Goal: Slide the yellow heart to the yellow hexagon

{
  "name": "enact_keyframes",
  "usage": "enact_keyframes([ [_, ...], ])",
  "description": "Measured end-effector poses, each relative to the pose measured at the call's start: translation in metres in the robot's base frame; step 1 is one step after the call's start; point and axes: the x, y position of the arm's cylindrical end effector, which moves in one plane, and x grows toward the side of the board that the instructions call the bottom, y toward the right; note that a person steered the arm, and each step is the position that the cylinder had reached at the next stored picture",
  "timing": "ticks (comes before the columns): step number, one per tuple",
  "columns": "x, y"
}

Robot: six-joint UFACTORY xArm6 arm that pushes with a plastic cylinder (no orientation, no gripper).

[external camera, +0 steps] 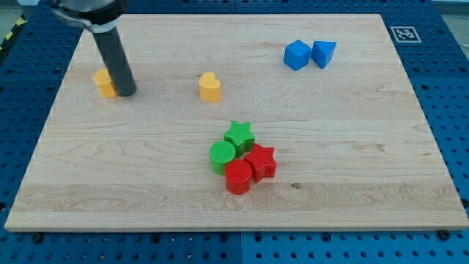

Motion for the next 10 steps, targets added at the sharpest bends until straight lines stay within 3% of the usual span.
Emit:
enact_keyframes([
  [2, -0.003, 0.055],
  [4, 0.053, 0.131],
  [5, 0.054, 0.159],
  [7, -0.016, 0.207],
  [8, -0.004, 0.194],
  [10, 0.006, 0.066],
])
